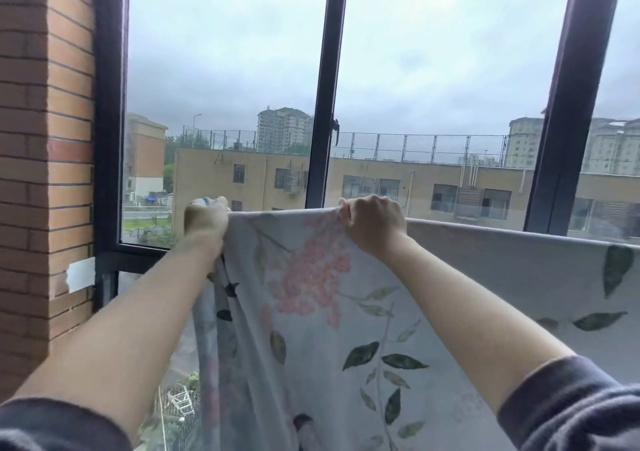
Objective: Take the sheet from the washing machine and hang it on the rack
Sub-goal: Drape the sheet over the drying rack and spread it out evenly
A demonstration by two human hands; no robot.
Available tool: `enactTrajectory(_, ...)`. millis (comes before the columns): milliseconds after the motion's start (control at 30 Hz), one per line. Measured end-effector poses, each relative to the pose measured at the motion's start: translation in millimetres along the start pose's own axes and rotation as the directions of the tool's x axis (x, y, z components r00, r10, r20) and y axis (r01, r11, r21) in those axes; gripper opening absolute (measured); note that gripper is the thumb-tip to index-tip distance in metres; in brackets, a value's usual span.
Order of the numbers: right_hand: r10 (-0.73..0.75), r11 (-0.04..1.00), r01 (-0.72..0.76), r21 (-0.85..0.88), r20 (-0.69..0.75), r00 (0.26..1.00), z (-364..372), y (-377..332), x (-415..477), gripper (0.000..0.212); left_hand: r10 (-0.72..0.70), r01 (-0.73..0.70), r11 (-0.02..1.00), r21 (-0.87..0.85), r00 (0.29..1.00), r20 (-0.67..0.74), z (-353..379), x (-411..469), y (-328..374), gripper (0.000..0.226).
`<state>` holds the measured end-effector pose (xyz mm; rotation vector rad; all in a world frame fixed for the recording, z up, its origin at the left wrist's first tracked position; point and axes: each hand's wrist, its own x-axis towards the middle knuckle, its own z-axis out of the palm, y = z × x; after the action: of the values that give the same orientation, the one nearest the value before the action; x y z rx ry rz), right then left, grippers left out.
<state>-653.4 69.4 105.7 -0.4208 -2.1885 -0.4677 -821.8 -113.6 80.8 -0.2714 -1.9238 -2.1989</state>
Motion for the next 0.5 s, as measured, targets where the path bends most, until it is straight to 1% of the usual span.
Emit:
enactTrajectory(33, 0.007, 1.0, -0.007, -0.003, -0.002, 1.0, 0.7, 0.5, 0.1, 0.052, -0.018, 0.017, 1.0, -0.006, 0.998, -0.06, -9.9, 10.5, -4.6, 0.022)
enactTrajectory(67, 0.006, 1.0, -0.006, -0.005, -0.008, 1.0, 1.4, 0.2, 0.0, 0.052, -0.038, 0.039, 0.999, 0.015, 0.996, -0.075, -18.3, 17.7, -11.8, 0.028)
enactTrajectory(133, -0.006, 1.0, 0.005, -0.013, -0.021, 1.0, 1.3, -2.6, 0.1, 0.052, -0.046, 0.05, 0.992, 0.114, 0.998, -0.039, -27.0, 24.0, -33.0, 0.033)
enactTrajectory(167, -0.012, 1.0, 0.012, -0.014, -0.021, 1.0, 1.8, -6.7, 0.2, 0.052, -0.045, 0.047, 0.984, 0.171, 0.999, -0.014, -30.6, 24.9, -46.3, 0.031)
enactTrajectory(233, -0.018, 1.0, 0.018, -0.013, -0.022, 1.0, 2.7, -10.7, 0.5, 0.052, -0.046, 0.036, 0.96, 0.277, 0.998, 0.032, -35.2, 23.4, -68.5, 0.019)
enactTrajectory(267, -0.014, 1.0, 0.013, -0.015, -0.021, 1.0, 2.5, -10.7, 1.0, 0.052, -0.046, 0.033, 0.948, 0.316, 0.998, 0.033, -39.2, 23.4, -75.2, 0.02)
enactTrajectory(333, -0.01, 1.0, 0.009, -0.019, -0.015, 1.0, 2.4, -8.3, 0.8, 0.052, -0.06, 0.066, 0.936, 0.345, 0.998, -0.028, -55.1, 31.3, -80.1, 0.03)
enactTrajectory(433, -0.016, 0.999, 0.016, -0.033, -0.02, 1.0, 2.1, -3.2, -1.1, 0.053, -0.095, 0.126, 0.918, 0.375, 0.99, -0.1, -81.7, 53.4, -69.1, 0.043)
enactTrajectory(500, -0.024, 0.999, 0.023, -0.04, -0.028, 0.999, 1.8, -3.1, -1.4, 0.053, -0.062, 0.108, 0.855, 0.507, 0.992, -0.108, -94.9, 58.6, -61.8, 0.045)
